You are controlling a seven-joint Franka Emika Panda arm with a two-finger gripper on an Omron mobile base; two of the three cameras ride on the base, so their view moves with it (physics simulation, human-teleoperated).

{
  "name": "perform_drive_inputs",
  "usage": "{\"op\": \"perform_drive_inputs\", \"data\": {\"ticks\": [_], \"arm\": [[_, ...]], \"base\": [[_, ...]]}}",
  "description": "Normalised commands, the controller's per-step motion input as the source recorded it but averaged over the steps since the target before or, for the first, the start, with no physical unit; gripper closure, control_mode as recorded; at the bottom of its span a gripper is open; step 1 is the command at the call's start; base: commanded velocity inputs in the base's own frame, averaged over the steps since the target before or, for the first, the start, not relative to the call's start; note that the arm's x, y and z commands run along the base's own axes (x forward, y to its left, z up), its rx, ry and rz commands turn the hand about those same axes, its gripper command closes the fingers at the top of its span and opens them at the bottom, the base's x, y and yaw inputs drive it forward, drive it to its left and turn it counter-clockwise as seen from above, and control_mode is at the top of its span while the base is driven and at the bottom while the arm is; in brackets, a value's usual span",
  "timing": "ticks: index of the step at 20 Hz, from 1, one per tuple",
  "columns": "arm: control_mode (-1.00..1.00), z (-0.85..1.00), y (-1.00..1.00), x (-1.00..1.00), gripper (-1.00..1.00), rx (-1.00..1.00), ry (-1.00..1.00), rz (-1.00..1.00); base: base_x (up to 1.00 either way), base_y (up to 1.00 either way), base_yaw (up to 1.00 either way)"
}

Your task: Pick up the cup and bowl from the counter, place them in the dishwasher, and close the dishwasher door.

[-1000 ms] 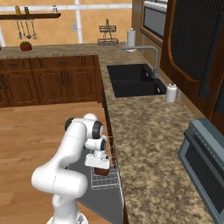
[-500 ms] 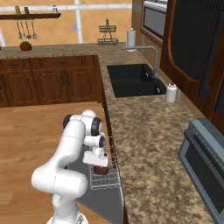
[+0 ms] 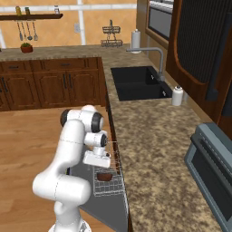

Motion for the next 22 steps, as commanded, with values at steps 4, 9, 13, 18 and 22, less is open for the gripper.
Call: {"op": "perform_drive_inputs", "data": {"ticks": [4,9,13,18,22], "arm": [[-1.00,0.63,0.13,-0.96,-1.00,0.00,-0.18,0.00],[-1.00,0.87,0.19,-0.92,-1.00,0.00,-0.30,0.00],[-1.00,1.00,0.33,-0.48,-1.00,-0.04,-0.33,0.00],[-1.00,0.98,0.36,-0.35,-1.00,-0.03,-0.24,0.00],[-1.00,0.81,0.52,-0.33,-1.00,-0.01,-0.13,0.00]], "base": [[0.00,0.00,0.00],[0.00,0.00,0.00],[0.00,0.00,0.00],[0.00,0.00,0.00],[0.00,0.00,0.00]]}}
